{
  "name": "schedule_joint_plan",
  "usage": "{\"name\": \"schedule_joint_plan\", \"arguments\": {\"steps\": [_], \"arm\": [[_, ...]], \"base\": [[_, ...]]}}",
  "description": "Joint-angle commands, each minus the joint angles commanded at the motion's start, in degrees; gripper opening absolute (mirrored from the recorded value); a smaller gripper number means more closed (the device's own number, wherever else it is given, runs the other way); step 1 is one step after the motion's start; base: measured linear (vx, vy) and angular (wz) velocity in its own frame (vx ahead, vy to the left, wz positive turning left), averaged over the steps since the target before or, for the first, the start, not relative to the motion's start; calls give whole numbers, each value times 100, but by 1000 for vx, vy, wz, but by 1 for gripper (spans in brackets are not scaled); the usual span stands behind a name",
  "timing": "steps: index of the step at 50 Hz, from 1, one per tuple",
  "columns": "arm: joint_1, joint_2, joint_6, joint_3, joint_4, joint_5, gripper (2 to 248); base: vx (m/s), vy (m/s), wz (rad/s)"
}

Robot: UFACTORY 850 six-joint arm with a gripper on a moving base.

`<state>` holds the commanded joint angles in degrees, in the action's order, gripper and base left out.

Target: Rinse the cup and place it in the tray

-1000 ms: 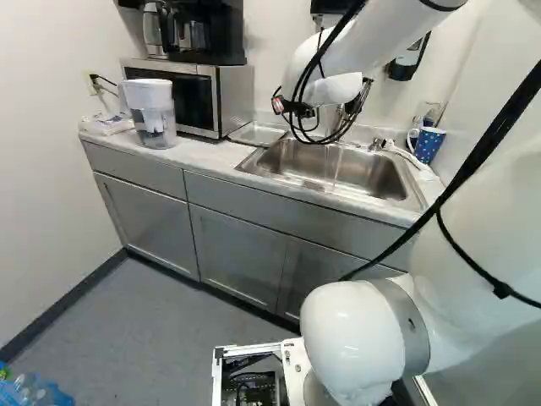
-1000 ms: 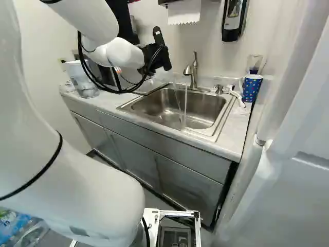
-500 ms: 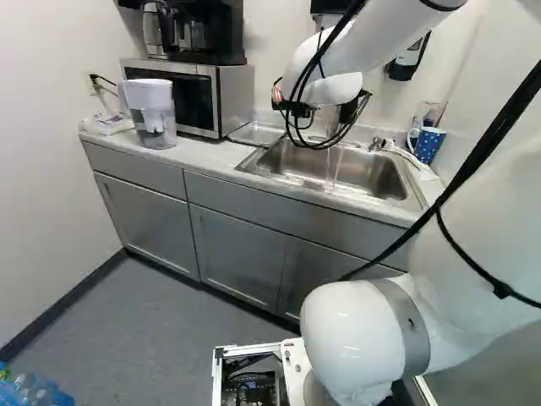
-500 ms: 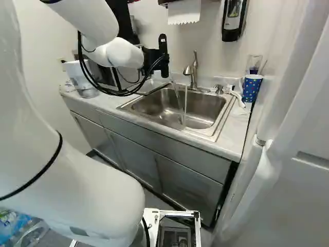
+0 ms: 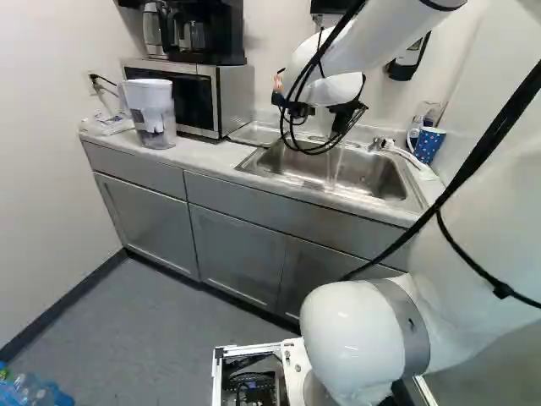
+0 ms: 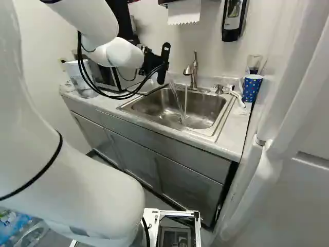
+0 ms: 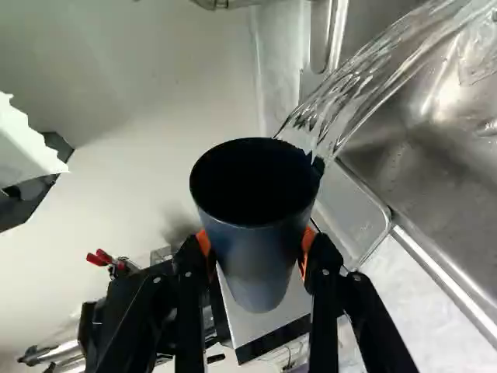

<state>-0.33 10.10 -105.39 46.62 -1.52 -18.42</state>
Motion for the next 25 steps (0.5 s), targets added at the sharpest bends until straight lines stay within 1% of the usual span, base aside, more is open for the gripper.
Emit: {"name": "schedule_joint_plan", "arguments": {"steps": [13, 25], "arm": [[0, 0, -782, 0, 0, 0, 124], [0, 0, -782, 0, 0, 0, 124]], "base": [[0, 0, 0], [0, 0, 0]]}}
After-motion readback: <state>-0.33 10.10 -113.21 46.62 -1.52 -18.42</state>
